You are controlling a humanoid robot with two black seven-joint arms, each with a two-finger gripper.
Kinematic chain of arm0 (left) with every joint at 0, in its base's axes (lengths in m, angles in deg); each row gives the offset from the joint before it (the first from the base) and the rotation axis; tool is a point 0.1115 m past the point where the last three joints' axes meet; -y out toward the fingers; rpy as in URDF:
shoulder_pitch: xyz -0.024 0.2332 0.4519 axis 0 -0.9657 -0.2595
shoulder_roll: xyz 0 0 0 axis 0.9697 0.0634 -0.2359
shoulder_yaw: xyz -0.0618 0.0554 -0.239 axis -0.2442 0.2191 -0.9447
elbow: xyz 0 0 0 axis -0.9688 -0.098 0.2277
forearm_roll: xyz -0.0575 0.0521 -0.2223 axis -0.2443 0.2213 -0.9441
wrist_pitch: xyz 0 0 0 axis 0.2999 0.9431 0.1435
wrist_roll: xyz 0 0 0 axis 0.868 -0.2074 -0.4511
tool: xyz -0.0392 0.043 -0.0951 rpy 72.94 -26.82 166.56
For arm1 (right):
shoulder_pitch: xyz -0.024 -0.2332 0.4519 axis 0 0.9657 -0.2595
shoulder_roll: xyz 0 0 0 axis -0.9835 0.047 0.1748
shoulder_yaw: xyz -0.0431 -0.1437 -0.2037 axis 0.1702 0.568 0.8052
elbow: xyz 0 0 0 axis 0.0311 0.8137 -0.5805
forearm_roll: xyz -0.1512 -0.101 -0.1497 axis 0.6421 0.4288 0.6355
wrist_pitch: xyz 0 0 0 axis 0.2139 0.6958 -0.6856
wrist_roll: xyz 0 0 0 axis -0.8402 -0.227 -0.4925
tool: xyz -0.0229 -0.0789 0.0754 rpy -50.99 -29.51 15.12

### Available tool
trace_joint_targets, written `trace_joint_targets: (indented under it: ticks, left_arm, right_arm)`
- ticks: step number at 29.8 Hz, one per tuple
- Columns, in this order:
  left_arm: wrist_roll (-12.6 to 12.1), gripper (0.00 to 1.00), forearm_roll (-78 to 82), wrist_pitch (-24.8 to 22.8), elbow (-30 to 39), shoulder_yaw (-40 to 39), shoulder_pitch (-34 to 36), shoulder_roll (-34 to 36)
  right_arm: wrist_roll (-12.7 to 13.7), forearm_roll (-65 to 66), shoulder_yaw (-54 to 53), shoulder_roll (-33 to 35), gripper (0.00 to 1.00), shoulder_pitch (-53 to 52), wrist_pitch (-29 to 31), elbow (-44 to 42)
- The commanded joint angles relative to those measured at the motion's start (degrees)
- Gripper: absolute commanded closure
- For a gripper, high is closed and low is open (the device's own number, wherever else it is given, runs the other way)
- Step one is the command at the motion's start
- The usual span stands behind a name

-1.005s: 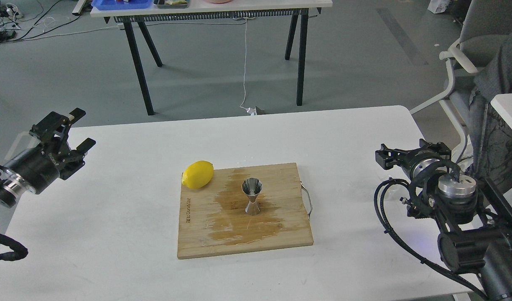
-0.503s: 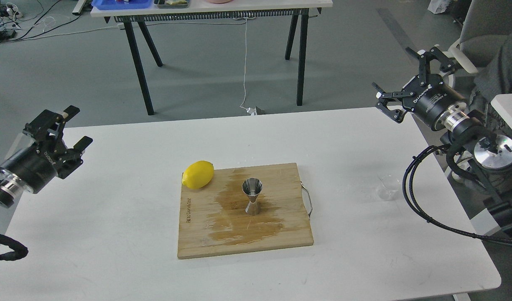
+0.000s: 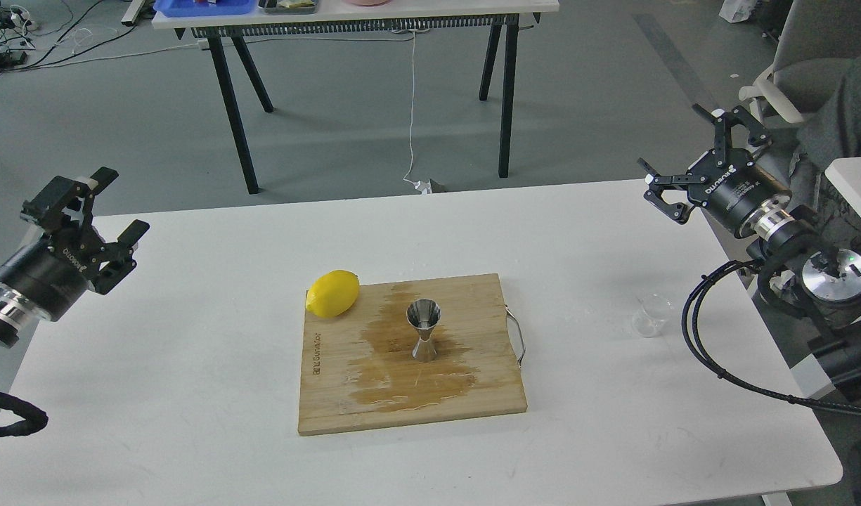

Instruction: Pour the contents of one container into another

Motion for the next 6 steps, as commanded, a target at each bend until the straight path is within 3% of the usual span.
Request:
trace_joint_targets:
  ticks: [1, 6]
  left_arm:
    - [0.0, 0.0, 0.0, 0.0, 0.5, -1.4, 0.0, 0.0]
    - [0.0, 0.0, 0.0, 0.0, 0.5, -1.9, 0.5, -0.4]
  right_arm:
    - [-0.2, 0.1, 0.0, -0.1, 0.02, -0.5, 0.0, -0.4]
    - [-0.4, -0.3, -0.2, -0.1, 0.01, -1.2, 0.0, -0.5]
